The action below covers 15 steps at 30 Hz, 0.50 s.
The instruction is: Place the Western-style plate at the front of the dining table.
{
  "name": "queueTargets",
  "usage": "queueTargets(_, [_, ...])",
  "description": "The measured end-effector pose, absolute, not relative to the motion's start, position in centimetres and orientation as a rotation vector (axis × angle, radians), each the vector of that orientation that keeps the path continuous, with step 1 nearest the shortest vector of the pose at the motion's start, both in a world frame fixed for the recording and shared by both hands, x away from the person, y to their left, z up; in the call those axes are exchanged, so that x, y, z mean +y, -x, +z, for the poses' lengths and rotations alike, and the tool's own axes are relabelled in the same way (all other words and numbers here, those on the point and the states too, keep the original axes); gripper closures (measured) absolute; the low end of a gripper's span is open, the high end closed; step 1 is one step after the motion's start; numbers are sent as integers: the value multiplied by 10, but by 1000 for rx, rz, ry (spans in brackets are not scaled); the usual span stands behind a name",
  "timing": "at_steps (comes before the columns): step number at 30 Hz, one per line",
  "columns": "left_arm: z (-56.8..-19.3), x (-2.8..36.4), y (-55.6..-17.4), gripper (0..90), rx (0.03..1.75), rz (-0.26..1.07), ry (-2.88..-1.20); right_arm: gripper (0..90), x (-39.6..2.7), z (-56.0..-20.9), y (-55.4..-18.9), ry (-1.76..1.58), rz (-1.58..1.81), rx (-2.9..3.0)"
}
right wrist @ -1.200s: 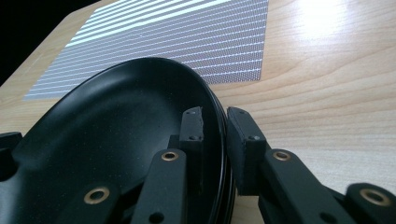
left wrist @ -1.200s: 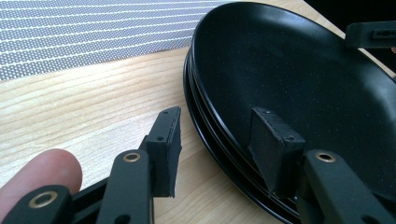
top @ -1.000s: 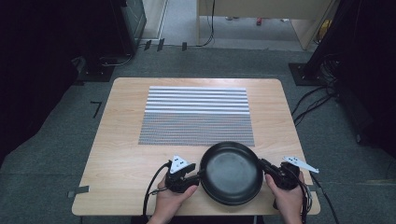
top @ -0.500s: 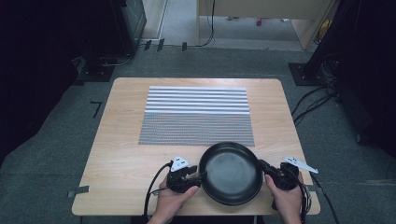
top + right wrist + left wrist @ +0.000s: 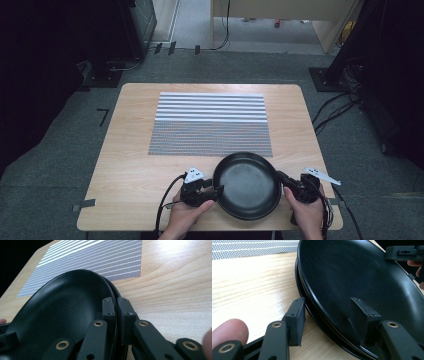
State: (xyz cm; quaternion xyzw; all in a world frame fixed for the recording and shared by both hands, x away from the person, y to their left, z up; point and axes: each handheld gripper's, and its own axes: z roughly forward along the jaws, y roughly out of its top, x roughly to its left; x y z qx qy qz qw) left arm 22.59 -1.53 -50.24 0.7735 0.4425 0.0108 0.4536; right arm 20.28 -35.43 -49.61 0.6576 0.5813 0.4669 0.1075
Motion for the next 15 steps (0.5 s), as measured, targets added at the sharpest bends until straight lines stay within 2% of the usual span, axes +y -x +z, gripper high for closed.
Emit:
queueTargets(7, [-500, -16, -226, 469, 1077, 36, -1915, 846, -350, -498, -204, -1938, 1388, 1729])
queueTargets(15, [-498, -12, -228, 507, 1092, 7, -1881, 832, -342, -501, -205, -1935, 1412, 1754])
